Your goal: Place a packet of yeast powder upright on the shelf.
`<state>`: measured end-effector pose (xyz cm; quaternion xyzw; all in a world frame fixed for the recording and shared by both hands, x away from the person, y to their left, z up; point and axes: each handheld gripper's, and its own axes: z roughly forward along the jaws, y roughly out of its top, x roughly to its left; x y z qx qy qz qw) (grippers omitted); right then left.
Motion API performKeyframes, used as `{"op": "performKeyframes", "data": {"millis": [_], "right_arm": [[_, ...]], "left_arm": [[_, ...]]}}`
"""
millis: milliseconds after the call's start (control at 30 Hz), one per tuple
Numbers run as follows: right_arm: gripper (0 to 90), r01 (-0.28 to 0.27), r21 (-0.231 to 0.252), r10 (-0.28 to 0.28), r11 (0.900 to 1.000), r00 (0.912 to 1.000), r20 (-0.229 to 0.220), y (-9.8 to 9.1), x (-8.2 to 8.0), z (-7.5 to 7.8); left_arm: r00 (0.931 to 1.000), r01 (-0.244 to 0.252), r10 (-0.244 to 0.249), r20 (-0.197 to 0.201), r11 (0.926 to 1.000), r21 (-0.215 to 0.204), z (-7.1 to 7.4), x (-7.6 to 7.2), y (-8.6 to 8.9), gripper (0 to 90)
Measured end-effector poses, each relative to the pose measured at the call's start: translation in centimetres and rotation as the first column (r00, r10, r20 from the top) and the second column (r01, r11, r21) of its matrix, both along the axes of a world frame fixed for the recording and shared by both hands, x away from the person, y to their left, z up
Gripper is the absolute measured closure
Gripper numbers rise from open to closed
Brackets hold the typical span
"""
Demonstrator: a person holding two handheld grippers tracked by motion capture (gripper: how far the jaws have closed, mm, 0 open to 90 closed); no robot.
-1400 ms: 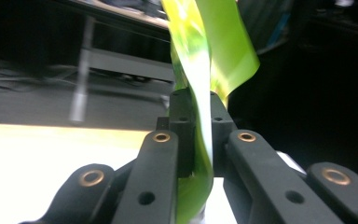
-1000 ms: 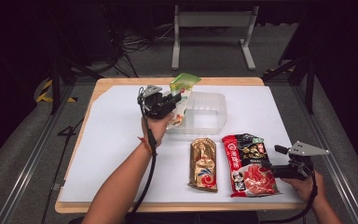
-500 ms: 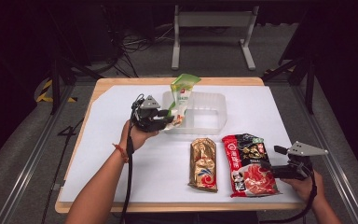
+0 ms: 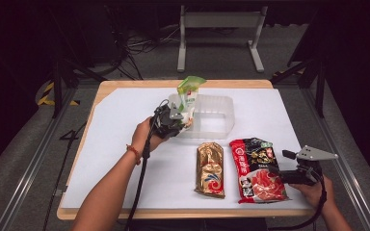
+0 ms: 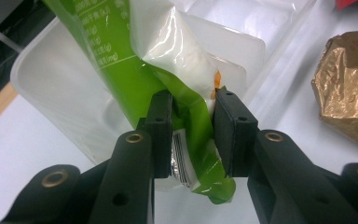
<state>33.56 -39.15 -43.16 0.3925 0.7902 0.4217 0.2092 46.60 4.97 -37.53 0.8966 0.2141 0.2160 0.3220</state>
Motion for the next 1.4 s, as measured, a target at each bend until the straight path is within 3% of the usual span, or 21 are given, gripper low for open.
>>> {"op": "performKeyframes", "data": {"millis": [67, 233, 333, 467, 600, 700, 867, 967, 1000, 1033, 1067, 1167, 1233, 1333, 1400], "right_arm": [[14.0, 0.0, 0.0, 0.0, 1.0, 1.0, -0.001, 0.0, 0.0, 0.0], [14.0, -0.001, -0.002, 0.001, 1.0, 1.0, -0.004, 0.2, 0.0, 0.0], [14.0, -0.007, -0.005, 0.007, 1.0, 1.0, -0.004, 0.2, -0.1, 0.0], [14.1, -0.007, -0.004, 0.007, 1.0, 1.0, -0.005, 0.3, -0.1, 0.0], [14.2, -0.009, -0.006, 0.009, 0.9999, 1.0, -0.003, 0.3, -0.1, 0.0], [14.2, -0.012, -0.007, 0.012, 0.9999, 0.9999, -0.001, 0.4, -0.1, 0.0], [13.8, -0.008, 0.002, 0.008, 1.0, 1.0, -0.005, 0.3, -0.1, 0.0], [13.7, -0.006, 0.001, 0.006, 1.0, 1.0, -0.004, 0.2, -0.1, 0.0], [13.7, -0.006, 0.002, 0.006, 1.0, 1.0, -0.004, 0.2, -0.1, 0.0], [13.7, -0.005, 0.003, 0.005, 1.0, 1.0, -0.003, 0.1, -0.2, 0.0], [13.7, -0.004, 0.002, 0.004, 1.0, 1.0, -0.005, 0.1, -0.2, 0.0], [13.8, -0.004, 0.0, 0.004, 1.0, 1.0, -0.006, 0.2, -0.2, 0.0], [13.8, -0.006, 0.0, 0.006, 1.0, 1.0, -0.005, 0.2, -0.2, 0.0], [13.8, -0.001, 0.006, 0.001, 1.0, 1.0, -0.006, 0.1, -0.2, 0.0], [13.8, 0.001, 0.006, -0.001, 1.0, 1.0, -0.006, 0.1, -0.1, 0.0]], "left_arm": [[1.0, 0.002, -0.002, 0.002, 0.9998, 0.019, 0.1, 0.4, -0.3, 69.9], [0.9998, -0.017, 0.017, -0.002, 0.9998, 0.008, -0.6, 1.3, -0.1, 70.9], [0.9993, -0.031, 0.03, -0.024, 0.999, -0.031, -1.1, 1.7, 0.5, 71.6], [0.999, -0.04, 0.039, -0.024, 0.9982, -0.045, -1.7, 2.1, 0.7, 72.0], [0.9987, -0.052, 0.052, 0.001, 0.9986, -0.006, -2.2, 2.2, -0.2, 72.1], [0.9985, -0.055, 0.055, -0.007, 0.9983, -0.018, -2.6, 2.5, -0.3, 72.0], [0.9983, -0.058, 0.059, -0.004, 0.9982, 0.011, -2.7, 2.2, -0.4, 71.8], [0.9976, -0.069, 0.069, -0.01, 0.9968, -0.041, -2.4, 1.7, 0.1, 70.4], [0.9975, -0.068, 0.069, 0.016, 0.9958, -0.061, -2.2, 1.2, 0.4, 65.9], [0.9975, -0.068, 0.069, 0.016, 0.9958, -0.061, -2.2, 1.2, 0.4, 65.7], [0.9985, -0.052, 0.053, 0.015, 0.9938, -0.099, -1.7, 0.7, 1.2, 67.8], [0.999, -0.04, 0.042, 0.015, 0.9916, -0.123, -1.4, 0.3, 2.0, 77.1], [0.9994, -0.033, 0.034, 0.006, 0.9862, -0.162, -1.4, -0.1, 2.7, 81.5], [0.9997, -0.024, 0.022, -0.012, 0.9902, -0.138, -2.0, 0.1, 2.7, 86.4], [0.9991, -0.042, 0.041, -0.01, 0.9908, -0.128, -2.4, 0.4, 2.3, 86.8]]}}
